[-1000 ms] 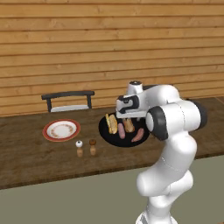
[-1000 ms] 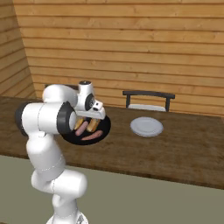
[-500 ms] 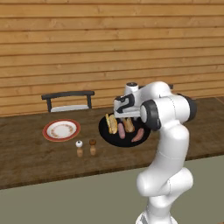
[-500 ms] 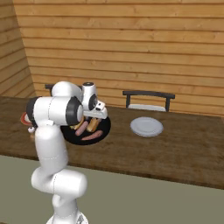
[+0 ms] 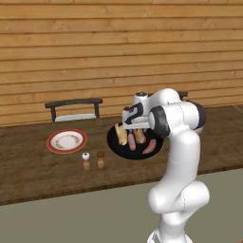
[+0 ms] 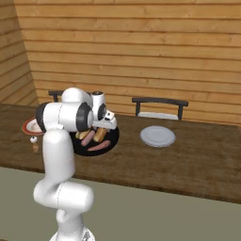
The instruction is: Place one bun and one sausage from the bowl on each plate.
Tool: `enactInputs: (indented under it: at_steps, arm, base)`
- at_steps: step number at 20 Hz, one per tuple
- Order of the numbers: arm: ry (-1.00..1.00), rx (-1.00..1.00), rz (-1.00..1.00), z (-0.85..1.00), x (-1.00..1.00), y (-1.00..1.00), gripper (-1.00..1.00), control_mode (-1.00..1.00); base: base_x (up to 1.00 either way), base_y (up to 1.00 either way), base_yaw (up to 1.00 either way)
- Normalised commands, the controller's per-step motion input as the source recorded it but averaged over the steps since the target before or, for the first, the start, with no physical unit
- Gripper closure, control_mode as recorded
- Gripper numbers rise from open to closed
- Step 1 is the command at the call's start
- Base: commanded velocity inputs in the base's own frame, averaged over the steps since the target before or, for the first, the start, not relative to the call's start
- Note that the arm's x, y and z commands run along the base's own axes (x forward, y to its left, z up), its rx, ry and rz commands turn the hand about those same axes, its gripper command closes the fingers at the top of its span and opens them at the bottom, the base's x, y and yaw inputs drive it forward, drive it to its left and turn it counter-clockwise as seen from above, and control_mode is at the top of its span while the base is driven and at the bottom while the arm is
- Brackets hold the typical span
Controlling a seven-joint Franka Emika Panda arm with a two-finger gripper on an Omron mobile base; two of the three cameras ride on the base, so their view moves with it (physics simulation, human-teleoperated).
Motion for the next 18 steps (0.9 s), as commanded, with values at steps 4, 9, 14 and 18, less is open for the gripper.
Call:
enactInputs:
  at_steps: [4,9,14,18]
  arm:
    - [0.00,0.00,0.00,-0.26,0.25,0.01,-1.00,-1.00]
    - [0.00,0.00,0.00,-0.33,0.10,0.04,-1.00,-1.00]
    - [-0.06,0.00,0.00,-0.07,-0.39,0.07,1.00,-1.00]
    - [-0.08,0.00,0.00,0.03,-0.63,0.00,1.00,-1.00]
  base:
    - [0.00,0.00,0.00]
    - [0.00,0.00,0.00]
    - [0.00,0.00,0.00]
    - [0.00,0.00,0.00]
